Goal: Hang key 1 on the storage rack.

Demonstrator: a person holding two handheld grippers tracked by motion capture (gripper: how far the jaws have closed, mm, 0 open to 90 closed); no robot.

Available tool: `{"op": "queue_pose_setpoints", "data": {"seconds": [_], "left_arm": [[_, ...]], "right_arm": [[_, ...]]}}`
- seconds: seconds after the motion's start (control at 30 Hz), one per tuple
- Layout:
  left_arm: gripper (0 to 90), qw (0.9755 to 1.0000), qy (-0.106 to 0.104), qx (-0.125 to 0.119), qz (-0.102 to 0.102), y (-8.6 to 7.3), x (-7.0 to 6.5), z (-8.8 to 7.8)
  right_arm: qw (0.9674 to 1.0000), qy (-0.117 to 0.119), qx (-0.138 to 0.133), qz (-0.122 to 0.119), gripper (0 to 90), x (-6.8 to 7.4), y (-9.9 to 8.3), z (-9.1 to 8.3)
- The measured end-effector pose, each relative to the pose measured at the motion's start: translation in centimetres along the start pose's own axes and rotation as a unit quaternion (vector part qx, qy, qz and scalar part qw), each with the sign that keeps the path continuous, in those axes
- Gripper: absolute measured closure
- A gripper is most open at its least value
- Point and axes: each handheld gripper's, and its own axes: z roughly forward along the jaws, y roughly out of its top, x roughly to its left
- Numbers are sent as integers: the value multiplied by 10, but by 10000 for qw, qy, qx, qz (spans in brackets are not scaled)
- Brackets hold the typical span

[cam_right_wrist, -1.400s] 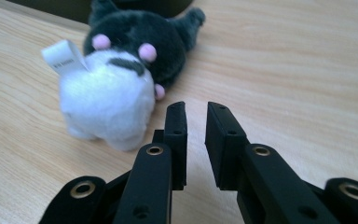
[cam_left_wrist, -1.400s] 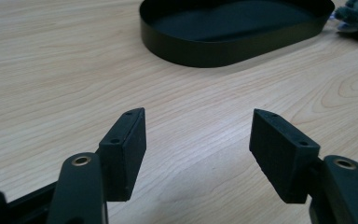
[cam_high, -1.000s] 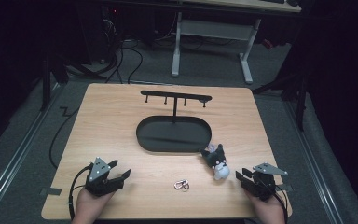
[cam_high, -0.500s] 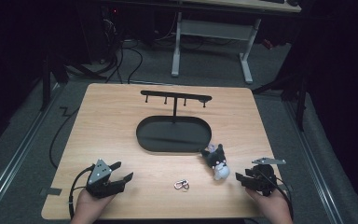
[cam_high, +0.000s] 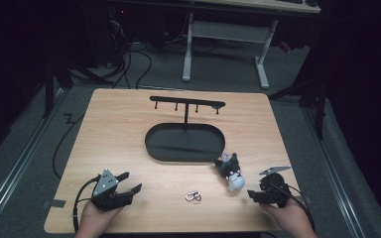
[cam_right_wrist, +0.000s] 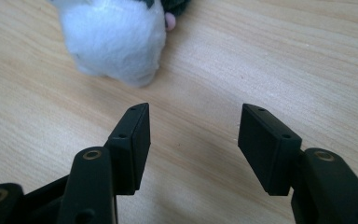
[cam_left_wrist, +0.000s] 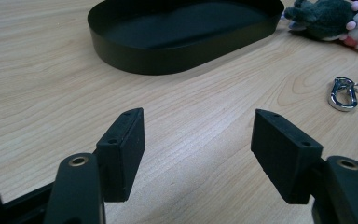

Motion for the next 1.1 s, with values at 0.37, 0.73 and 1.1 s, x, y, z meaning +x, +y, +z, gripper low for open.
{"op": "queue_pose_setpoints", "data": {"seconds": [0.37, 0.73, 1.1], "left_arm": [[356, 10000, -25, 17, 0, -1, -1, 1], [355, 10000, -78, 35, -13, -2, 0, -1], [353, 9999, -87, 50, 23, -2, 0, 0]], "right_arm": [[9964, 22, 755, -385, 375, 9, 10, -1], [9862, 188, 1466, -738, 312, 26, 19, 4], [9886, 194, 1362, -617, 249, 32, 40, -1]]}}
